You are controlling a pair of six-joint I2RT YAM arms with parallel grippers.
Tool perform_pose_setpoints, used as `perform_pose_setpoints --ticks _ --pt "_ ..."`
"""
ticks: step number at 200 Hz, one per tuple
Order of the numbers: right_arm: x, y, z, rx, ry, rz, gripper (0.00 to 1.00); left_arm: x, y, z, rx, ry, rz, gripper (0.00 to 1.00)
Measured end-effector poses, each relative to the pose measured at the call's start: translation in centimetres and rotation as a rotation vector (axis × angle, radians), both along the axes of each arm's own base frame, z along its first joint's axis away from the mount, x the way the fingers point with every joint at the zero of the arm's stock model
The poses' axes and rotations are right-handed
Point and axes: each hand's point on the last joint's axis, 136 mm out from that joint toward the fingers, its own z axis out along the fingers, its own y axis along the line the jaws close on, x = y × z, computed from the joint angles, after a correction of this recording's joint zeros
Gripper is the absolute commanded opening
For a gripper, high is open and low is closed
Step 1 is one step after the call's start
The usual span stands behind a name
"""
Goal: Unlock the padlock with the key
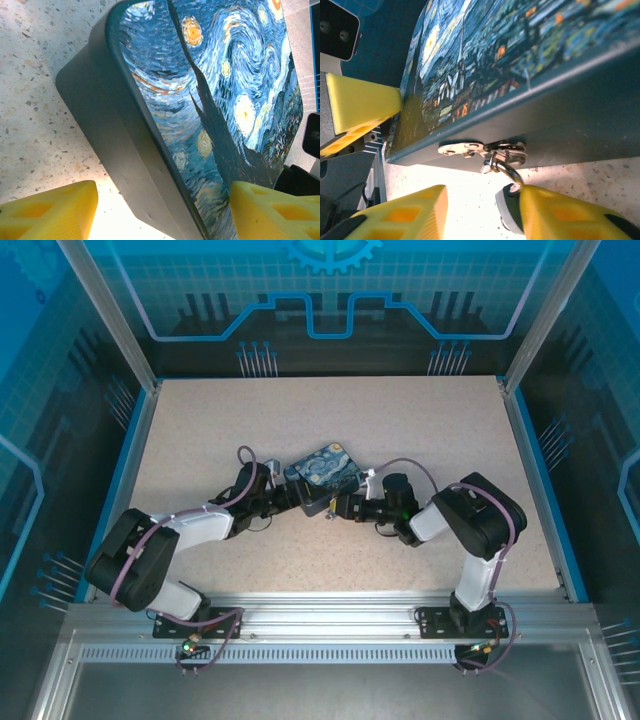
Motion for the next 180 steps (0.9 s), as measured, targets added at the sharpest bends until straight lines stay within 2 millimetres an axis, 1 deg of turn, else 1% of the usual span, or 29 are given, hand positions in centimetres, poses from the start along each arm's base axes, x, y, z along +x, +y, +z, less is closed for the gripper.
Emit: perform_pose_setpoints --ticks 18,92,113,155,180 --pt "0.05 -0.04 0.06 -0.001 -0.005 0.000 0.31 0.00 0.00 0.00 0.000 0.000 0.000 0.71" --pt "0.14 -0.20 -0.04 -0.004 -0.003 -0.004 0.22 -0.03 0.02 -0.02 0.000 0.000 0.000 0.71" --pt "0.15 -0.25 -0.18 -0.009 0.002 -0.008 0.16 -0.03 0.03 0.00 0.000 0.000 0.000 0.71" --pt "0.18 -0.36 -0.42 -0.015 0.013 -0.016 0.01 -0.01 0.06 -0.01 0.001 -0.001 0.002 0.71" --pt "0.29 -0.41 -0.43 -0.015 0.017 -0.025 0.00 0.00 0.07 0.00 0.002 -0.001 0.003 0.71"
